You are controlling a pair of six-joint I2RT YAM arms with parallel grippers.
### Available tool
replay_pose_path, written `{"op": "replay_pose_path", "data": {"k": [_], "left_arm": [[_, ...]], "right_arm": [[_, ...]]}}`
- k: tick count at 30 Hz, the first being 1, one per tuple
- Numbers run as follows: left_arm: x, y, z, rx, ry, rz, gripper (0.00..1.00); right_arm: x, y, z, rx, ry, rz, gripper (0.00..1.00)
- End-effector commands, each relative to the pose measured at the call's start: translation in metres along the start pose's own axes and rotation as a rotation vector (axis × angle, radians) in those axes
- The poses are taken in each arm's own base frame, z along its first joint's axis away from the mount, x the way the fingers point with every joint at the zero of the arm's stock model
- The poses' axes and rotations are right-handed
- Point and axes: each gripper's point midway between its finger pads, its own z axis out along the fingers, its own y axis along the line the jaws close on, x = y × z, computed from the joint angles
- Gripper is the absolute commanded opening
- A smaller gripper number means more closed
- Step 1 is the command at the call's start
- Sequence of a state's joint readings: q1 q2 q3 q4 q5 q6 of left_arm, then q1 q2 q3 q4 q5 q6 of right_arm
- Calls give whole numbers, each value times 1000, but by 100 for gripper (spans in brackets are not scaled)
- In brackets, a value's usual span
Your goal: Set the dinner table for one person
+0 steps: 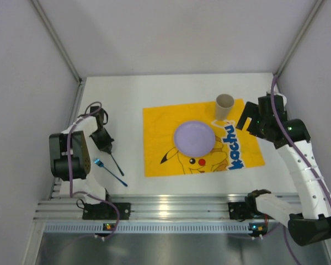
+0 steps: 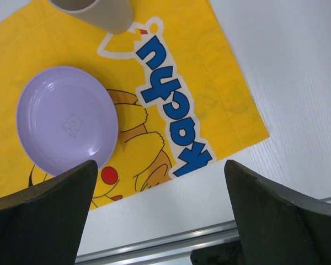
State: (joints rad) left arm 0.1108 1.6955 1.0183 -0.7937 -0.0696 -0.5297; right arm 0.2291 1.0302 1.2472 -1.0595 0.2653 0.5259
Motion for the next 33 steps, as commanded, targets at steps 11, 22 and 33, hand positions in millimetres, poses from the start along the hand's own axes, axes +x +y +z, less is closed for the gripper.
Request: {"op": "replay_pose_path", "data": {"k": [11, 22, 33], "left_arm": [[-131, -103, -151, 287, -525, 54, 0], [8, -290, -216, 617, -356, 265, 0], [99, -359, -289, 872, -235, 389, 0]], "right_arm": [[-37, 42, -20, -199, -84, -19, 100], [-16, 154, -42, -690, -31, -129, 100], [31, 211, -31, -895, 117, -66, 100]]}}
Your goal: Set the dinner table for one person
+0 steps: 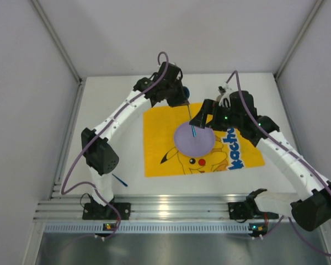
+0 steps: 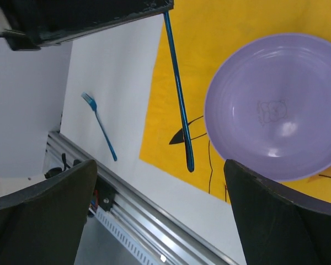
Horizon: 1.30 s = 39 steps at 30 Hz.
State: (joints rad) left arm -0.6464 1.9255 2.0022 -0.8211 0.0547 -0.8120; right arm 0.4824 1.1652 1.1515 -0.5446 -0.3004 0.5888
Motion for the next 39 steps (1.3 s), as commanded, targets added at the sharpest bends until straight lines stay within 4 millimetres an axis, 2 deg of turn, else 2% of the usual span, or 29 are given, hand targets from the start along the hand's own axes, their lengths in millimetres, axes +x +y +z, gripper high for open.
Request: {"op": "replay_pose_path", "data": {"k": [1, 7, 10, 12, 14, 16, 19, 20, 21, 26, 27, 28, 29, 30, 31, 32, 34, 35, 36, 38, 39], "left_arm": [[-9, -29, -27, 92, -10, -43, 0], [6, -44, -43, 145, 14, -30, 0], [14, -48, -47, 164, 25, -32, 0], [17, -50, -48, 175, 33, -35, 0], [16, -51, -49, 181, 33, -36, 0], [15, -53, -50, 189, 28, -35, 0], [16, -53, -50, 200, 24, -30, 0], [18, -50, -49, 195, 28, -31, 0], [19, -50, -48, 196, 29, -31, 0], [29, -38, -40, 169, 53, -15, 0], [32, -34, -38, 153, 63, -10, 10], [34, -27, -35, 127, 70, -11, 26], [41, -16, -30, 86, 83, -3, 47], [45, -7, -29, 57, 94, 1, 56], [48, 1, -28, 30, 96, 6, 62], [49, 13, -30, -12, 80, 17, 75], [49, 29, -35, -69, 63, 33, 84], [50, 38, -41, -93, 54, 42, 85], [39, 55, -44, -169, -13, 50, 87], [41, 80, -56, -248, -34, 45, 91], [33, 100, -61, -310, -61, 24, 94]], "right_arm": [[-11, 21, 8, -101, -54, 20, 100], [4, 7, 20, -75, -29, 31, 95], [8, 5, 25, -71, -16, 32, 87], [11, 3, 29, -66, -8, 33, 73], [13, 0, 32, -60, 0, 34, 53], [16, -3, 35, -50, 10, 34, 44], [19, -5, 38, -45, 20, 33, 23], [19, -6, 39, -43, 23, 30, 5], [18, -6, 39, -40, 20, 27, 0], [16, -9, 25, -12, 1, 7, 0], [15, -12, 22, 2, -4, 7, 0], [18, -17, 18, 17, -2, 11, 0], [21, -21, 8, 32, -4, 8, 0], [21, -31, 2, 61, -14, 20, 0], [32, -45, -2, 92, 3, 33, 0], [33, -56, -14, 120, -15, 42, 0], [50, -80, -22, 177, 4, 65, 0], [57, -88, -30, 205, 12, 69, 0], [62, -102, -33, 248, 17, 89, 0], [72, -116, -39, 305, 46, 113, 0], [73, -127, -41, 349, 44, 126, 0]]}}
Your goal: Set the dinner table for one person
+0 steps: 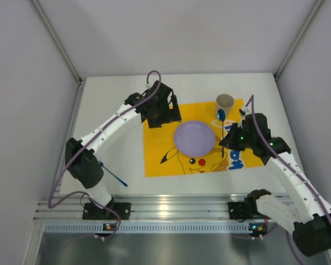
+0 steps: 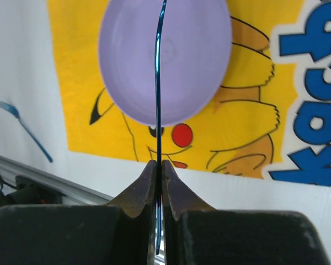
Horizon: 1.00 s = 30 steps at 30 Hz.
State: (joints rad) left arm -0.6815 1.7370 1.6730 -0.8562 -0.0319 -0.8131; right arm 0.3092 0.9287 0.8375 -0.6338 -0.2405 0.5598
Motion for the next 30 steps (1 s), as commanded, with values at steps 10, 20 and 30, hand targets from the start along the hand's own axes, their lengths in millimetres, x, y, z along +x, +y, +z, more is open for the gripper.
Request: {"op": "replay_pose_path", "data": {"k": [10, 20, 30], "left_arm": [[11, 210, -57, -461, -113, -203, 95], [41, 225, -49, -445, -90, -262, 91], [37, 230, -46, -460, -108, -256, 91]], "right_arm": [[10, -104, 38, 389, 201, 82, 0], [-16, -117, 74, 376, 252, -42, 0], [17, -161, 77, 575, 390, -17, 0]]}}
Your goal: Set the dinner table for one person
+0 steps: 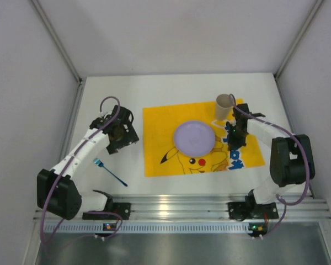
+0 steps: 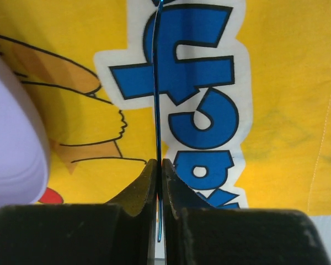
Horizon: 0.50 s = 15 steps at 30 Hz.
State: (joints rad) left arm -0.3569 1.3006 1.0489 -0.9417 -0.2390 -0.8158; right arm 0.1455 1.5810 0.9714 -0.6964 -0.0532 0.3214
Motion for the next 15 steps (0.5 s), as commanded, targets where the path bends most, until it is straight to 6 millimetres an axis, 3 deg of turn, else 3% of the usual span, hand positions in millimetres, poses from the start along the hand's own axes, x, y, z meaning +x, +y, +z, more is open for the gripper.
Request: {"op": "replay_pose_path", "data": {"k": [1, 9, 13, 15], "left_arm": [[-11, -5, 2, 20, -45, -22, 91], [-14, -13, 10, 22, -30, -14, 90], [-11, -5, 15, -29, -16, -32, 90], [-8, 3, 18, -70, -15, -54, 90]], "right_arm": [[-1, -22, 3, 116, 17, 14, 0], [-11, -52, -8, 309, 9, 6, 22], [-15, -63, -16, 380, -2, 7, 49], [-16, -68, -23, 417, -10, 8, 52]]}}
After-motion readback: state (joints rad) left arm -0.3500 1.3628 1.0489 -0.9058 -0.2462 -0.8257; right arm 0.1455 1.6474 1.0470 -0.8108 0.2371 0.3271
